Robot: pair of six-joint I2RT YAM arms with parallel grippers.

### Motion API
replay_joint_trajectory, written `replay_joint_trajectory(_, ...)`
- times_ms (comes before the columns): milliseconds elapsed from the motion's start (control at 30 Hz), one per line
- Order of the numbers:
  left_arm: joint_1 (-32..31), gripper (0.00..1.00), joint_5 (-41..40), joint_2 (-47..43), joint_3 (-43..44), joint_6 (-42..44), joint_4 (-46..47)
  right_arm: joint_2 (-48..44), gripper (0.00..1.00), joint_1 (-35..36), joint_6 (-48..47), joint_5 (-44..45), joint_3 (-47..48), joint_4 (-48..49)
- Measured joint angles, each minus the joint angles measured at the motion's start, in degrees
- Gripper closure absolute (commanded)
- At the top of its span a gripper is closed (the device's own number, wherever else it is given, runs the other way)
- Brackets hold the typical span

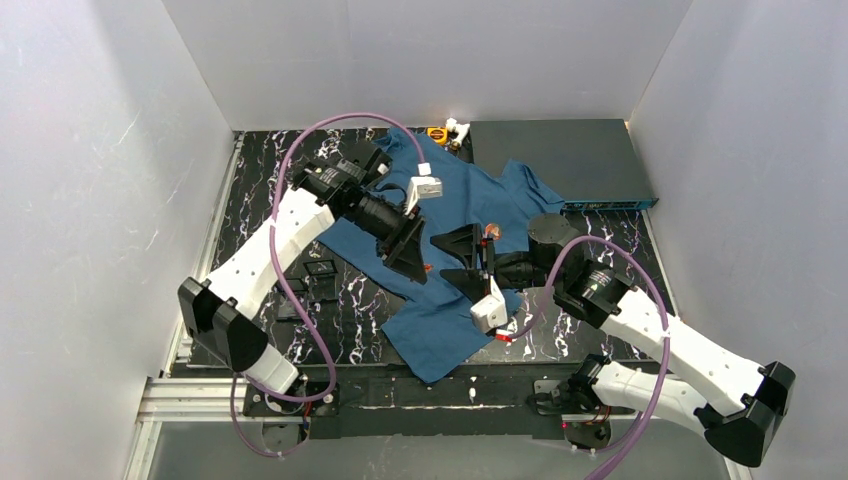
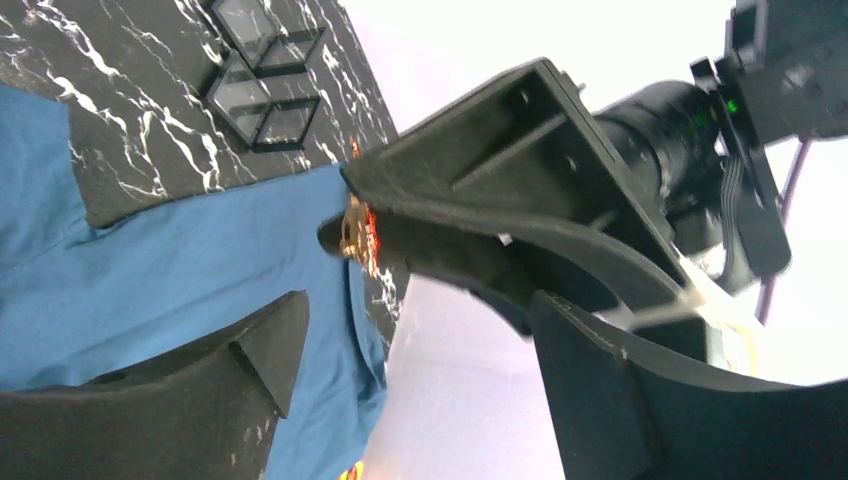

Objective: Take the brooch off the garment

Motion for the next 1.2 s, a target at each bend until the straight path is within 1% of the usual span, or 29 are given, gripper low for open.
replay_joint_trajectory(100,3.74,0.66,-0.15,-2.27,-4.57,-2.89,1.68,-0.35,0.02,0.00,0.70,2.43,-0.39,0.31)
replay_joint_trajectory(233,11.93,0.66,-1.70,-7.06,-11.78,-7.41,4.09,-0.96,0.01,0.00,2.16,6.58,-0.61,0.02)
replay_joint_trajectory(300,15.10,0.66,-4.31,-9.57,-15.02,-8.48,4.83,-1.03,0.02,0.00,3.65,8.94,-0.61,-0.17)
replay_joint_trajectory(367,17.16,0.66,-8.85,-12.61,-18.16,-8.59,4.66,-0.98,0.02,0.00,5.33,11.15,-0.61,-0.74)
replay_joint_trajectory(500,20.20,0.66,-19.34,-16.90,-22.73,-6.78,2.43,-0.85,0.02,0.00,8.31,14.88,-0.61,-1.68)
replay_joint_trajectory(733,28.26,0.68,-35.30,-17.92,-31.17,-0.37,-0.94,0.00,0.02,0.00,10.71,19.32,-0.55,-3.78)
replay_joint_trajectory(867,32.59,0.68,-41.53,-17.94,-34.84,2.89,-1.60,0.02,0.02,0.00,11.30,20.39,-0.52,-4.70)
replay_joint_trajectory(1000,35.06,0.67,-46.71,-18.10,-38.10,4.70,0.13,0.02,0.02,0.00,11.47,21.16,-0.48,-4.83)
replay_joint_trajectory(1200,38.51,0.64,-50.97,-17.62,-42.03,5.86,4.48,0.13,0.02,0.00,11.63,21.75,-0.15,-5.90)
